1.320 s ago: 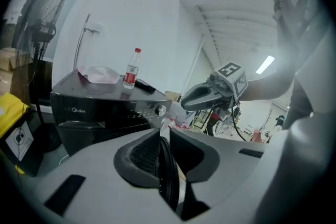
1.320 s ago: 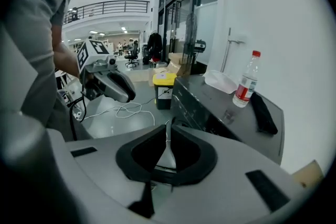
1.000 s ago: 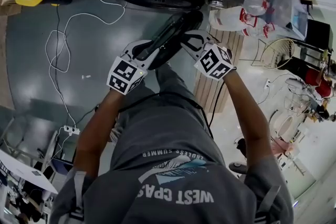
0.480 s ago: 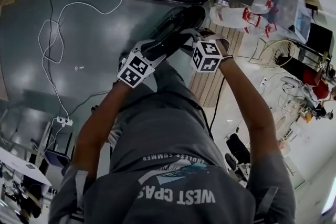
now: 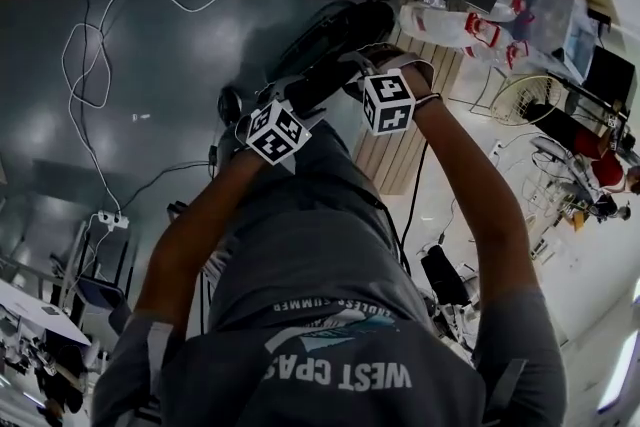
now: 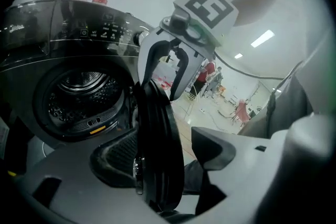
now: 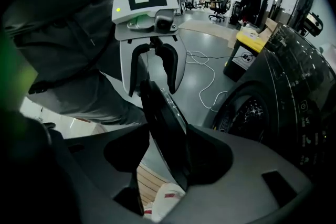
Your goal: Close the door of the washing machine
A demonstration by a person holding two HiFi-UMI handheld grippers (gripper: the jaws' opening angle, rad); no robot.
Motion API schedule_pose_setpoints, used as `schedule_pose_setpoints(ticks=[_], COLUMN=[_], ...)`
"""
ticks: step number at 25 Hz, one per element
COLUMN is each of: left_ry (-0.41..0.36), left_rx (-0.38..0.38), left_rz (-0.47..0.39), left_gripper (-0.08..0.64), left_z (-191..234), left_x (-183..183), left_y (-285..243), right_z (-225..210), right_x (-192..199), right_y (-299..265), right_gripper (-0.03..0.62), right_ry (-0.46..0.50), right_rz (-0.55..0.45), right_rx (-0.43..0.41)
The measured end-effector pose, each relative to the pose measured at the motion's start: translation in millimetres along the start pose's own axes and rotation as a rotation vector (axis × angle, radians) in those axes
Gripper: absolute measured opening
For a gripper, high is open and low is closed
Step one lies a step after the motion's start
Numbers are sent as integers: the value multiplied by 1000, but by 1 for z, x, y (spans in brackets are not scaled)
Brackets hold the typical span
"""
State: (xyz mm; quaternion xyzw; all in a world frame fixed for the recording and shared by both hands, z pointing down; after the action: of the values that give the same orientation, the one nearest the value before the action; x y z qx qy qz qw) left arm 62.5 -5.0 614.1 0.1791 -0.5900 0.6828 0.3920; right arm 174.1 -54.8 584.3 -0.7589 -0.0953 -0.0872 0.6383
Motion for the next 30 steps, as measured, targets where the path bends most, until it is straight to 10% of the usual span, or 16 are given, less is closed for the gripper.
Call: schedule_pose_setpoints(ticks=[15,30], left_ry=[-21,-66], left_rx=[-131,-345], left_rz=[32,37], left_gripper=[250,216], left_z=[3,60], left_x=[9,15], left_y=[-11,21], right_z=[-3,-38], right_x=[-2,-25], right_y=[0,-8], right_gripper=[180,155], right_ry=[27,-116], right_rz=[-9,-80], right_rx=[-40,195])
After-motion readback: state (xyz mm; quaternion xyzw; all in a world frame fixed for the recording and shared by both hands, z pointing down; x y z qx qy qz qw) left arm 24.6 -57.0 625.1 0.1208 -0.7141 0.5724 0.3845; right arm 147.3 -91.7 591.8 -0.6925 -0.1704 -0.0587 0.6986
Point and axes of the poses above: the fingertips, and each gripper's own axes: y backward along the fingers, z to its left, x out of its underside, the point moved 8 cm from there along y, backward along the fingers, and after that the axes turned 14 degrees about -y, right-handed, at the moved point
